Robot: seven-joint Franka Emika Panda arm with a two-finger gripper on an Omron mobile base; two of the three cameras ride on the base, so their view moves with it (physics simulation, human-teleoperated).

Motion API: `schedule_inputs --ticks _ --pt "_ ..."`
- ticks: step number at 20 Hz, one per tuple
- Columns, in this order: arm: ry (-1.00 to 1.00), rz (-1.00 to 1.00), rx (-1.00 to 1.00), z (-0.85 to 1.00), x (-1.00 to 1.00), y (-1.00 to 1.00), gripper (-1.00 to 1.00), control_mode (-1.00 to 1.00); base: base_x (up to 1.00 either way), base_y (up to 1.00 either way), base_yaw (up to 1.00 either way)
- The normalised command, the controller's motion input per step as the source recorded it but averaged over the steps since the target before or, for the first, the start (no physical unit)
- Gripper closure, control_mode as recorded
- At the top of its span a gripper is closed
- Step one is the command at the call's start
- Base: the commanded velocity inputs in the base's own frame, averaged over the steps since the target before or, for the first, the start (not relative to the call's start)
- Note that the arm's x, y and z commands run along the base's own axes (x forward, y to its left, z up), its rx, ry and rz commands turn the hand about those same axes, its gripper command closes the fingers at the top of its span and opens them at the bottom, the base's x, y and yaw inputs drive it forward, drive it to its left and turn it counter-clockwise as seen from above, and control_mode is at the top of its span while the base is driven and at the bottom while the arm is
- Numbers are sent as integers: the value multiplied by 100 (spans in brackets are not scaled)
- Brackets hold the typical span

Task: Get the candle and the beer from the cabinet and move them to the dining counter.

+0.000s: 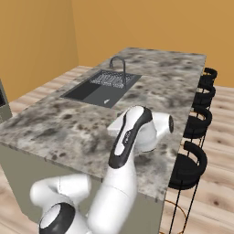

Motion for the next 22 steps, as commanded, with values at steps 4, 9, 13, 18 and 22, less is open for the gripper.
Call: schedule_inputs --ticks 4,9,13,18,22 --pt "3 -14 0 85 -52 86 -100 -100 0 0 0" --pt "6 -19 0 62 -55 94 -100 -100 0 0 0" --pt "11 -22 -5 33 -42 100 -100 -100 0 0 0" --pt "13 -22 -7 3 -33 99 -100 -100 0 0 0" --pt "13 -19 -11 -1 -6 97 -100 -100 0 0 0"
